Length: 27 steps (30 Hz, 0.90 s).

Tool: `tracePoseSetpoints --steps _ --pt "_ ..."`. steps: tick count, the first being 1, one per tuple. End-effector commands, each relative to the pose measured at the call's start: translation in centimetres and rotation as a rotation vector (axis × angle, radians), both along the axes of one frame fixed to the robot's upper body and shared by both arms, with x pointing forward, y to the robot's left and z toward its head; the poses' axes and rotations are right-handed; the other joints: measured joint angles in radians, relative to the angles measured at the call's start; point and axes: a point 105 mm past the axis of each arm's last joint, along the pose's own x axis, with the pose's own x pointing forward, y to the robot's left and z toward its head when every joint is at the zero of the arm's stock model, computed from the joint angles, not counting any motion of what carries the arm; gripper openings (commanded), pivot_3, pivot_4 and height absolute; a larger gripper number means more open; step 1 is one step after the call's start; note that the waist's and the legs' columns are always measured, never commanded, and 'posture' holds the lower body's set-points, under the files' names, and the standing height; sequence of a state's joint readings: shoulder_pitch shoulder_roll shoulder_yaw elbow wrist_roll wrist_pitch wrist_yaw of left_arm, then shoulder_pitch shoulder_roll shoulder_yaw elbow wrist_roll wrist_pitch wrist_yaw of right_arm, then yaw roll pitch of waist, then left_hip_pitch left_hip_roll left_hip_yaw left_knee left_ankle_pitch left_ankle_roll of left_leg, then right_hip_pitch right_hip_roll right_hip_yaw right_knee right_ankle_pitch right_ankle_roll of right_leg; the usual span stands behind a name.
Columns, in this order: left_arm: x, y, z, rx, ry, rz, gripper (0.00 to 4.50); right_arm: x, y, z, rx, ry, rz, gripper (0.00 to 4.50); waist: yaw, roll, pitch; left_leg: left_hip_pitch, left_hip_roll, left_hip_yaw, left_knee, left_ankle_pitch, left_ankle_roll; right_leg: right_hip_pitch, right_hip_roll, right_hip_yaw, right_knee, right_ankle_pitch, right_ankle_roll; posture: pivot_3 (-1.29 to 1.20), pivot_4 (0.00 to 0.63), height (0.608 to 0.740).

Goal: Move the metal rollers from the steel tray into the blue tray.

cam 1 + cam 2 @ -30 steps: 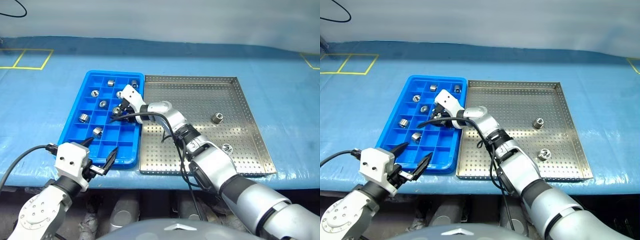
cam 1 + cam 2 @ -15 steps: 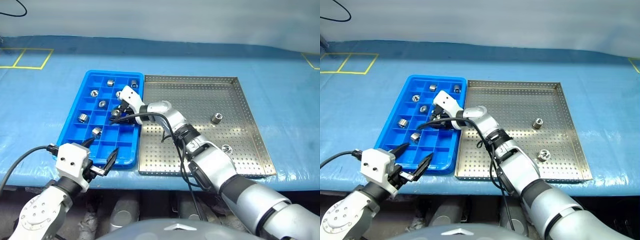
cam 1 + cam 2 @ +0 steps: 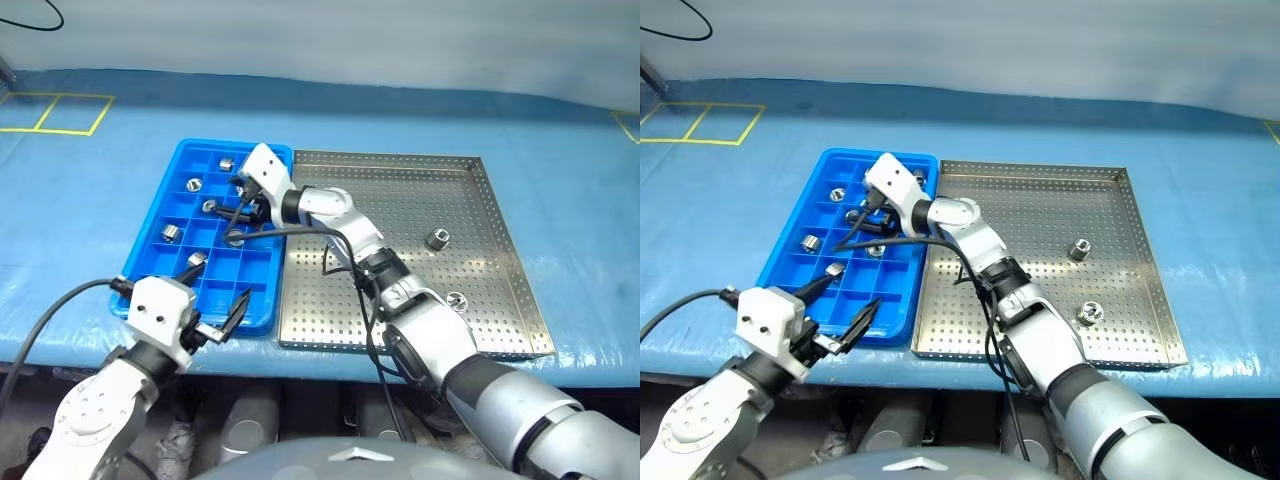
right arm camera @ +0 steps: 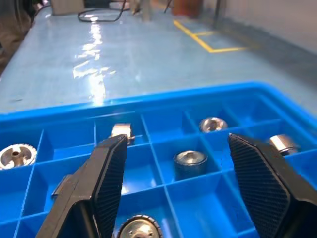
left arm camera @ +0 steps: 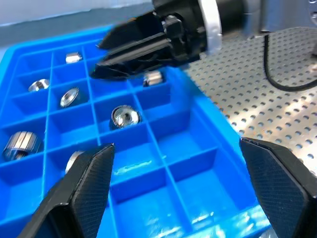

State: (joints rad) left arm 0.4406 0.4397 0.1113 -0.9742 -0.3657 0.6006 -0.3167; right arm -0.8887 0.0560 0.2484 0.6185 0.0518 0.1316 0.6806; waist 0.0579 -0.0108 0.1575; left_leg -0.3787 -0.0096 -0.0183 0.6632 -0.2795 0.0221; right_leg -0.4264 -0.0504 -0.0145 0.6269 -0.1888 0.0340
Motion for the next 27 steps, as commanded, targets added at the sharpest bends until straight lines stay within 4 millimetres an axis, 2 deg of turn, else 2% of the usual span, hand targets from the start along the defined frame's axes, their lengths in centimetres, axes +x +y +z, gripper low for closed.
tracePoseSetpoints --steps 1,3,6,9,11,12,17,21,27 --pt "0.8 -1.7 0.4 -0.027 -0.027 -0.084 4.42 2.0 -6.8 0.8 0.011 -0.043 -0.237 3.41 0.003 0.0 0.0 0.0 0.0 0.0 0.0 0.0 0.0 0.0 0.0 0.0 0.0 0.0 0.0 0.12 0.15 0.74" --pt "1.6 -2.7 0.6 -0.05 -0.039 -0.135 4.42 2.3 -11.8 0.1 -0.031 -0.035 -0.386 3.41 0.005 0.001 0.0 0.0 -0.002 0.0 0.001 0.0 0.001 0.001 -0.002 0.0 0.0 0.0 0.0 0.09 0.15 0.74" --pt "2.8 -4.2 0.8 -0.066 -0.049 -0.228 4.42 1.5 -18.1 -0.5 -0.101 -0.017 -0.569 3.41 -0.011 0.002 0.0 -0.002 -0.002 0.002 0.002 0.001 0.002 0.0 -0.003 0.001 0.0 0.0 0.0 0.01 0.15 0.74" --pt "3.9 -5.1 1.0 -0.058 -0.058 -0.289 4.42 0.6 -21.4 -0.9 -0.138 0.006 -0.683 3.41 -0.052 0.002 0.0 -0.001 0.0 0.005 0.001 -0.002 0.006 -0.001 -0.002 0.001 0.0 0.001 0.001 -0.05 0.15 0.74" --pt "4.8 -6.2 1.3 -0.043 -0.071 -0.357 4.42 0.0 -24.3 -1.8 -0.146 0.056 -0.784 3.41 -0.081 0.003 0.0 0.001 0.001 0.009 0.001 -0.002 0.007 -0.001 -0.001 0.002 0.002 0.002 0.001 -0.09 0.15 0.74" --pt "5.1 -6.7 1.3 -0.033 -0.073 -0.382 4.42 -0.3 -25.1 -2.2 -0.126 0.09 -0.812 3.41 -0.088 0.003 0.0 0.001 0.001 0.01 0.002 -0.002 0.007 -0.001 0.0 0.003 0.002 0.002 0.001 -0.1 0.15 0.74" --pt "5.6 -7.7 1.2 -0.041 -0.071 -0.431 4.42 -0.4 -25.5 -4.4 -0.055 0.207 -0.858 3.41 -0.13 0.002 0.0 0.002 0.002 0.014 0.002 -0.003 0.008 -0.001 0.005 0.011 0.001 0.005 0.004 -0.13 0.15 0.74" --pt "5.6 -7.7 1.1 -0.038 -0.069 -0.431 4.42 0.0 -25.4 -6.0 -0.048 0.26 -0.879 3.41 -0.134 0.002 0.0 0.002 0.003 0.015 0.004 -0.003 0.008 -0.002 0.006 0.014 0.001 0.006 0.006 -0.11 0.15 0.74" --pt "5.2 -6.6 0.7 -0.03 -0.052 -0.38 4.42 0.4 -24.8 -6.5 -0.033 0.278 -0.866 3.41 -0.127 0.002 0.0 0.002 0.004 0.017 0.005 -0.004 0.011 -0.002 0.006 0.018 0.0 0.007 0.008 -0.08 0.15 0.74"
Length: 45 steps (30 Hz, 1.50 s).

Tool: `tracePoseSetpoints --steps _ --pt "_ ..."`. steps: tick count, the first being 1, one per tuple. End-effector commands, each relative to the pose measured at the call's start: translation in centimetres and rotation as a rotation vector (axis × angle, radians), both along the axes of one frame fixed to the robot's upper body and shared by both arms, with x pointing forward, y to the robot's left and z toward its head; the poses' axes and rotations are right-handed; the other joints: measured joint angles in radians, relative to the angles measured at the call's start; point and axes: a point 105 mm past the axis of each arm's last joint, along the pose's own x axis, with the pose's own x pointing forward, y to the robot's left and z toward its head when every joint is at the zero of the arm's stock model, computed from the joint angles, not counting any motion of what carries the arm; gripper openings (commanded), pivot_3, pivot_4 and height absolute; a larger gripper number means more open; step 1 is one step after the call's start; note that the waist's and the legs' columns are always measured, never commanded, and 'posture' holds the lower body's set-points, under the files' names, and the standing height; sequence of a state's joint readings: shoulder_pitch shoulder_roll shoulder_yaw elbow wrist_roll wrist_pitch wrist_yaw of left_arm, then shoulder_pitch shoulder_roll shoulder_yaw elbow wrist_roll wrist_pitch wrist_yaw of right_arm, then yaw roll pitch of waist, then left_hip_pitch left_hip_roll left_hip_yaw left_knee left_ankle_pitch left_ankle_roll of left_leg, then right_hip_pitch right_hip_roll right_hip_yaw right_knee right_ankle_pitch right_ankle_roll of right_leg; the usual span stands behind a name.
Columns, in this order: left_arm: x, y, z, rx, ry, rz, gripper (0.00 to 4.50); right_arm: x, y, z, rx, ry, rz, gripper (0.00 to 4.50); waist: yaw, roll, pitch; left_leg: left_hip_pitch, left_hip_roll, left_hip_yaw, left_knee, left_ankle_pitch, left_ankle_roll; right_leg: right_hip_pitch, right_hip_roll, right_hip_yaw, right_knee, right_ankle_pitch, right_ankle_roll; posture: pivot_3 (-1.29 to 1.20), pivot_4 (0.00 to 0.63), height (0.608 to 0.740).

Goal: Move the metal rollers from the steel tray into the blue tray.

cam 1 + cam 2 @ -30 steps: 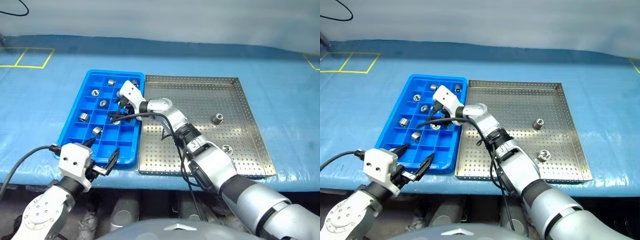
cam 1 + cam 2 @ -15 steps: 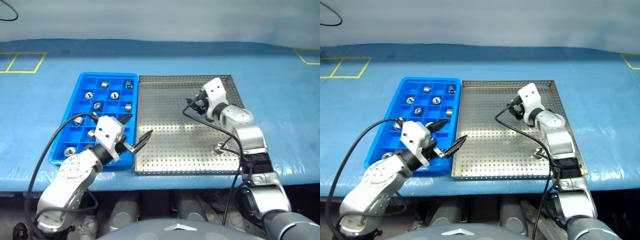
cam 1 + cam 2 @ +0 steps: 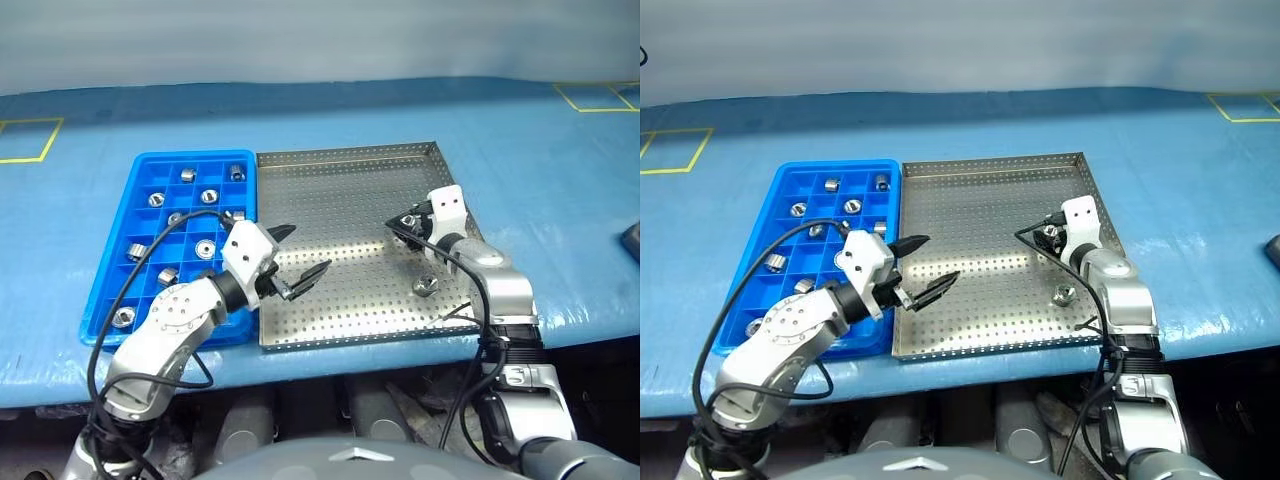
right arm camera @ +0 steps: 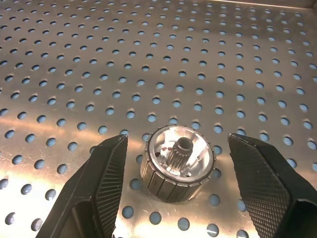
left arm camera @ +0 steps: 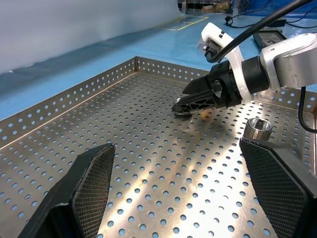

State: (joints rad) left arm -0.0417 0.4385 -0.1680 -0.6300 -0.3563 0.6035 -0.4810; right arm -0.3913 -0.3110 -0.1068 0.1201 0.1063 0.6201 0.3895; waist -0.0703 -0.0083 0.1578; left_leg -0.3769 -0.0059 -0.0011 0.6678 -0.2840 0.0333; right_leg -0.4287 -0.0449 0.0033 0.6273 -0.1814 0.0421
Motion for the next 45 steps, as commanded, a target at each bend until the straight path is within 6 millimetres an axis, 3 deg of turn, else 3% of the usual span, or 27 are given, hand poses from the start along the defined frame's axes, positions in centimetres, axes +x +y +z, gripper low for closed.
tracePoseSetpoints --steps 1,8,17,20,23,31,35,39,45 --pt "-0.4 0.4 0.9 -0.006 -0.044 0.013 4.42 0.9 0.1 1.4 0.011 -0.056 -0.003 3.41 0.003 0.0 0.0 0.0 0.0 0.001 0.0 0.0 0.0 0.0 0.0 0.001 0.0 0.0 0.0 -0.08 0.15 0.74" --pt "-0.3 0.5 1.0 -0.006 -0.054 0.024 4.42 1.3 -1.1 0.0 -0.016 -0.007 -0.059 3.41 0.015 0.0 0.0 0.0 -0.001 0.002 0.001 -0.001 0.001 0.0 0.0 0.002 0.0 0.001 0.001 -0.07 0.15 0.74" --pt "-0.3 0.8 1.0 0.0 -0.056 0.031 4.42 0.6 -1.6 0.3 -0.024 -0.01 -0.064 3.41 0.013 0.0 0.0 0.0 0.0 0.004 0.001 -0.001 0.002 0.0 0.0 0.004 0.0 0.001 0.002 -0.08 0.15 0.74" --pt "-0.2 0.8 1.0 0.0 -0.058 0.032 4.42 0.2 -1.5 0.3 -0.021 -0.006 -0.056 2.83 0.013 0.0 0.0 0.0 -0.001 0.004 0.001 -0.001 0.002 0.0 0.0 0.005 0.0 0.001 0.002 -0.08 0.15 0.74" --pt "-0.2 0.9 1.0 0.002 -0.059 0.035 4.42 -0.1 -1.1 0.4 -0.014 -0.005 -0.041 1.87 0.012 0.0 0.0 0.0 -0.001 0.005 0.002 -0.001 0.002 -0.001 0.0 0.005 0.0 0.001 0.002 -0.08 0.15 0.74" --pt "-0.1 1.2 1.0 0.007 -0.059 0.042 4.42 -0.1 -0.2 1.3 -0.001 -0.038 -0.013 1.79 0.01 0.0 0.0 0.0 -0.001 0.006 0.003 -0.002 0.003 -0.001 0.0 0.006 0.0 0.002 0.003 -0.08 0.15 0.74" --pt "-0.8 1.9 1.0 0.02 -0.044 0.04 4.42 -0.2 2.4 3.9 0.025 -0.128 0.1 1.79 0.008 0.0 0.0 0.0 0.0 0.006 0.004 -0.002 0.003 -0.001 0.0 0.006 0.0 0.002 0.003 -0.07 0.15 0.74" --pt "-2.7 4.4 1.5 0.064 -0.034 0.085 4.42 -1.8 7.9 7.4 0.075 -0.231 0.373 1.79 0.002 0.0 0.0 0.0 0.001 0.007 0.003 -0.003 0.004 -0.002 0.001 0.007 0.0 0.002 0.003 -0.04 0.15 0.74" --pt "-5.5 8.2 2.3 0.137 0.043 0.222 4.42 -4.9 14.9 9.4 0.141 -0.262 0.728 1.79 0.024 -0.001 0.0 0.0 0.003 0.006 0.004 -0.003 0.004 -0.001 0.001 0.005 0.0 0.001 0.002 0.04 0.15 0.74"
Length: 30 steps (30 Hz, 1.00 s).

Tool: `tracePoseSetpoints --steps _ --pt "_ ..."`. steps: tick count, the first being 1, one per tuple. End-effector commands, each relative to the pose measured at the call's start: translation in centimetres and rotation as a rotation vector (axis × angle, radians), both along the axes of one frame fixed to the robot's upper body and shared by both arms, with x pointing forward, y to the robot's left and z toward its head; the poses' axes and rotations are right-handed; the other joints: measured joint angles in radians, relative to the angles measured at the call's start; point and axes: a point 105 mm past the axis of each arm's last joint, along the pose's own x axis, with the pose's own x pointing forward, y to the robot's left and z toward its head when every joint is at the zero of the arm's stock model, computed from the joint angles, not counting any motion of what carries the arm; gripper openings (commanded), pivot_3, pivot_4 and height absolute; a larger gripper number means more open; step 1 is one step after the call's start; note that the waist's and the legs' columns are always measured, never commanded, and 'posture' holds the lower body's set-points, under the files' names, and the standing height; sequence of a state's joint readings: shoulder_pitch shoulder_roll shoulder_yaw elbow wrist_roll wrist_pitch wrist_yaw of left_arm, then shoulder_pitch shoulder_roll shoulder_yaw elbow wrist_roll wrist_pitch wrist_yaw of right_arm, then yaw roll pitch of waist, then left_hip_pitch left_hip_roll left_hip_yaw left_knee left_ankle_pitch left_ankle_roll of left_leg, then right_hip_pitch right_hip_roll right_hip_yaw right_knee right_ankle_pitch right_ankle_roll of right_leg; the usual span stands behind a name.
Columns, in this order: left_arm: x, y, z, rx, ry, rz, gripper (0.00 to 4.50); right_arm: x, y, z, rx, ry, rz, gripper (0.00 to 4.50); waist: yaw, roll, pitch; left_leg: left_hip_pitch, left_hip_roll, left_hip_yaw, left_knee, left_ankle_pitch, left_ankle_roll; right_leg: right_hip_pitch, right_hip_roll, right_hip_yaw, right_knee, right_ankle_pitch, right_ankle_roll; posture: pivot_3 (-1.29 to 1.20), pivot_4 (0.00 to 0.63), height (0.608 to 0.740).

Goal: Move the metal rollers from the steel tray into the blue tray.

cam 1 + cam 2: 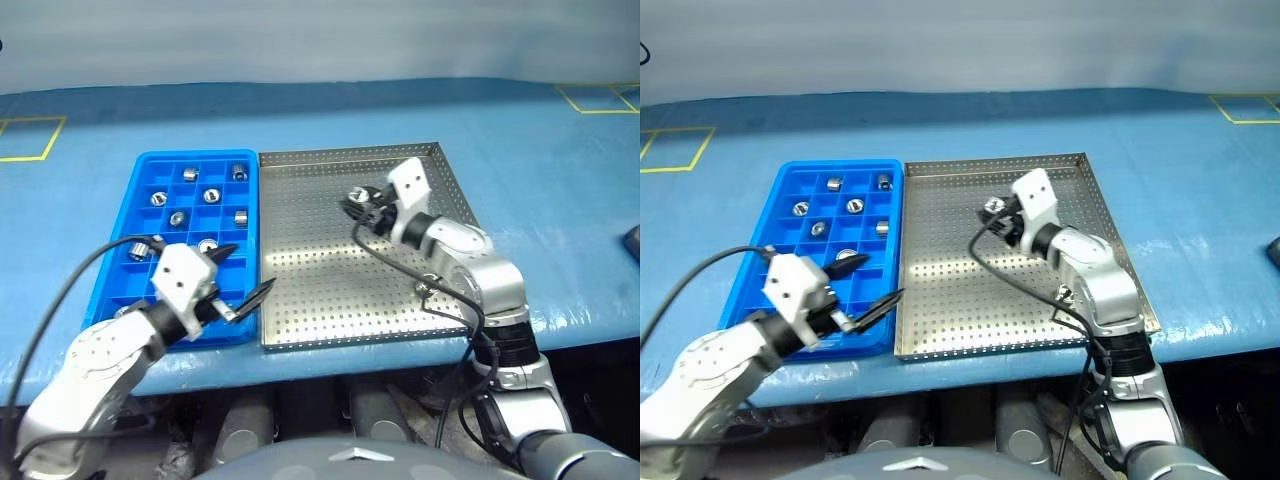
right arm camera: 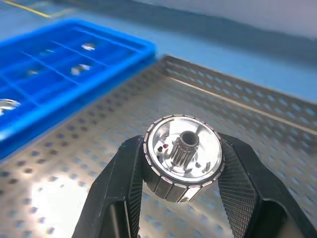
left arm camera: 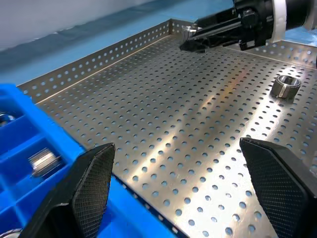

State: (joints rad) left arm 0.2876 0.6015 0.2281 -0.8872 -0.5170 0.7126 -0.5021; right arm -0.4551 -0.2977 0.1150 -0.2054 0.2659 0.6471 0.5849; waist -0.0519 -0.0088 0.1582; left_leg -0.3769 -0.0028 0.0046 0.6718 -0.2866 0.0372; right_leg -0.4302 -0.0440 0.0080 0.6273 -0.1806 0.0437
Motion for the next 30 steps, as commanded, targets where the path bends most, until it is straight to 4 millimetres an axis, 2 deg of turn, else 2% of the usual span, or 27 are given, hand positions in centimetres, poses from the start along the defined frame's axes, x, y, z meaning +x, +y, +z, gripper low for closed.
tracePoseSetpoints --steps 1,6,11,20,25,30 --pt "-1.9 1.0 1.5 0.044 0.0 0.041 4.42 -2.8 4.8 1.5 0.03 -0.027 0.261 1.79 0.013 -0.001 0.0 0.0 0.0 0.0 0.0 0.0 0.0 0.0 0.0 0.0 0.0 0.0 -0.001 0.05 0.15 0.74" --pt "-3.5 1.4 2.1 -0.025 0.022 0.063 4.42 -6.4 9.3 1.2 0.004 -0.025 0.543 1.79 0.043 -0.001 0.0 0.0 0.0 -0.001 0.001 0.0 0.0 0.0 -0.001 -0.001 0.0 -0.003 -0.004 0.11 0.15 0.74" --pt "-4.8 1.1 3.0 -0.12 -0.008 0.045 4.42 -8.5 12.5 0.7 -0.019 -0.025 0.715 1.79 0.062 -0.002 0.0 0.0 0.0 -0.001 0.002 0.0 -0.001 0.001 -0.002 -0.002 0.0 -0.003 -0.006 0.15 0.15 0.74" --pt "-6.1 1.1 2.5 -0.114 0.015 0.072 4.42 -10.0 17.1 -1.5 -0.028 0.038 0.846 1.79 0.084 -0.002 0.0 0.0 0.001 -0.002 0.002 0.001 -0.003 0.0 0.0 -0.004 0.001 -0.004 -0.008 0.2 0.15 0.74" --pt "-6.5 1.3 2.0 -0.095 0.043 0.106 4.42 -9.5 18.5 -3.0 -0.05 0.07 0.836 1.79 0.093 -0.001 0.001 0.0 0.001 -0.003 0.001 0.001 -0.003 0.0 0.0 -0.006 0.0 -0.007 -0.005 0.22 0.15 0.74" --pt "-6.7 1.6 1.5 -0.076 0.052 0.14 4.42 -8.7 19.0 -3.7 -0.056 0.086 0.812 1.79 0.096 0.0 0.002 0.0 0.001 -0.003 0.0 0.001 -0.004 0.0 0.0 -0.007 0.0 -0.008 -0.005 0.23 0.15 0.74"
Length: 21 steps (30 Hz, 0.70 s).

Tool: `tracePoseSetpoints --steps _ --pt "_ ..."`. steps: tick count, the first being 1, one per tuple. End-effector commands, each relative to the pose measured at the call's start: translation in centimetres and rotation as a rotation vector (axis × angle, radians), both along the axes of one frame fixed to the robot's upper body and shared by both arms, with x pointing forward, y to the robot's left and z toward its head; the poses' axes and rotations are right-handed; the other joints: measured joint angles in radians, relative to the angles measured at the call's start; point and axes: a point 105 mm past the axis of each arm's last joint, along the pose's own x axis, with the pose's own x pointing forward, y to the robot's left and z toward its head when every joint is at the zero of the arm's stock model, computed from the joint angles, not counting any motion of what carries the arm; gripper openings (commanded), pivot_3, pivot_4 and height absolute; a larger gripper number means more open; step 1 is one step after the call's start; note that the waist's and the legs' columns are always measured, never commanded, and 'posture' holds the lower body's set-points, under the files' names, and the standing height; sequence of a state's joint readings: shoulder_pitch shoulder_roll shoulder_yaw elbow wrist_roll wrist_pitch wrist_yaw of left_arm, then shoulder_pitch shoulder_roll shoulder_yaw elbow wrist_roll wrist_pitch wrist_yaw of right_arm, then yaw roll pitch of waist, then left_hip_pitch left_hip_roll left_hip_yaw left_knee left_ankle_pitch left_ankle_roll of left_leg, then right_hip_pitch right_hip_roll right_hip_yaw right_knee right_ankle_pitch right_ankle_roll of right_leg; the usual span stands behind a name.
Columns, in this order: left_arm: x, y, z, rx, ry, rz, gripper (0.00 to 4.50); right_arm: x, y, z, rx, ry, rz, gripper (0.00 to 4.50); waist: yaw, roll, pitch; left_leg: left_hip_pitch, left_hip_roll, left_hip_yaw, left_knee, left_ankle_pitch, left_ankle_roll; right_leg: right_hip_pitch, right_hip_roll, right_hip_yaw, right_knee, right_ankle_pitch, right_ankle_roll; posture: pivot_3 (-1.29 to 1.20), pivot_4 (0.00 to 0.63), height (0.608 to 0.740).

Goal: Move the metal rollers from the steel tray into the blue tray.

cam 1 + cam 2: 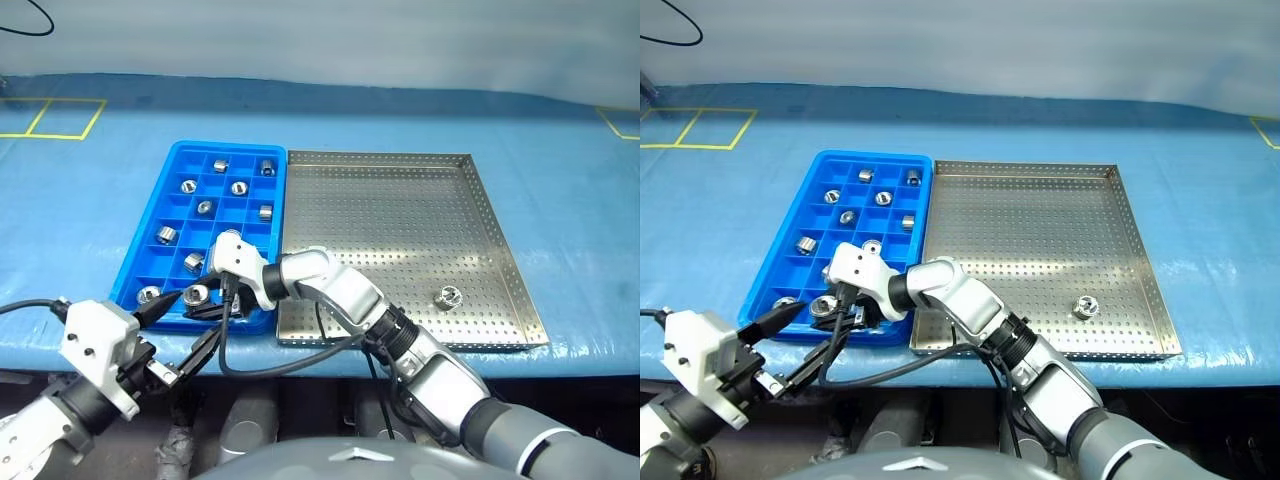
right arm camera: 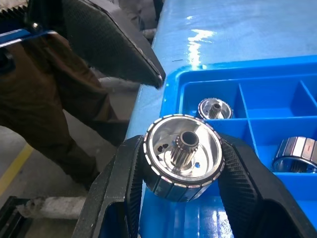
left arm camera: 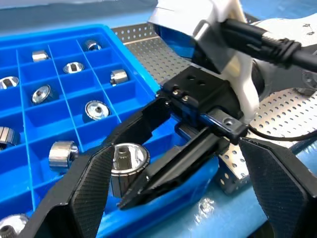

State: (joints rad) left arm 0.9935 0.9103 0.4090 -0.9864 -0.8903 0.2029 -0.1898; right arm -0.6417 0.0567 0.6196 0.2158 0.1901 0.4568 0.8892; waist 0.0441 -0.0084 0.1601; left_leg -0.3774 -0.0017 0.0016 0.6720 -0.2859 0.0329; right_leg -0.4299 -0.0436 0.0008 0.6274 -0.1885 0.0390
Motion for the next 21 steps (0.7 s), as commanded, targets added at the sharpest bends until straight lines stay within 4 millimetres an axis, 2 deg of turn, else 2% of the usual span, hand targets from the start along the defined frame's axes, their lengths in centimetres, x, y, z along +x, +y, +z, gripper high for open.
tracePoseSetpoints --steps 1,12,14,19,21 --pt "-0.3 -1.2 1.1 0.01 -0.053 -0.033 4.42 0.6 0.8 1.0 0.038 -0.037 -0.007 1.79 0.0 0.0 0.0 0.0 0.0 0.0 0.0 0.0 0.0 0.0 0.0 0.0 0.0 0.0 0.0 0.23 0.15 0.74" --pt "-0.1 -1.1 0.7 0.032 -0.051 0.001 4.42 2.1 0.6 -0.9 -0.038 0.011 -0.048 1.79 0.002 -0.001 0.0 0.0 0.0 -0.004 -0.008 0.003 -0.004 -0.001 0.001 -0.003 0.0 -0.002 -0.003 0.24 0.15 0.74" --pt "0.0 -1.1 0.7 0.033 -0.05 0.003 4.42 2.1 0.4 -1.0 -0.045 0.012 -0.044 2.56 0.002 -0.001 0.0 0.001 0.0 -0.004 -0.008 0.003 -0.005 -0.001 0.001 -0.003 0.0 -0.002 -0.004 0.23 0.15 0.74" --pt "0.2 -1.1 0.7 0.034 -0.05 0.004 4.42 2.5 0.3 -0.6 -0.02 -0.03 -0.086 4.1 0.003 -0.001 0.0 0.001 0.0 -0.005 -0.008 0.003 -0.006 0.0 0.002 -0.004 0.0 -0.002 -0.004 0.22 0.15 0.74" --pt "0.4 -1.2 0.7 0.031 -0.05 0.002 4.42 2.5 0.1 0.3 0.02 -0.038 -0.099 4.1 0.003 -0.001 0.0 0.001 0.0 -0.005 -0.008 0.004 -0.006 0.0 0.002 -0.004 0.0 -0.002 -0.004 0.21 0.15 0.74"
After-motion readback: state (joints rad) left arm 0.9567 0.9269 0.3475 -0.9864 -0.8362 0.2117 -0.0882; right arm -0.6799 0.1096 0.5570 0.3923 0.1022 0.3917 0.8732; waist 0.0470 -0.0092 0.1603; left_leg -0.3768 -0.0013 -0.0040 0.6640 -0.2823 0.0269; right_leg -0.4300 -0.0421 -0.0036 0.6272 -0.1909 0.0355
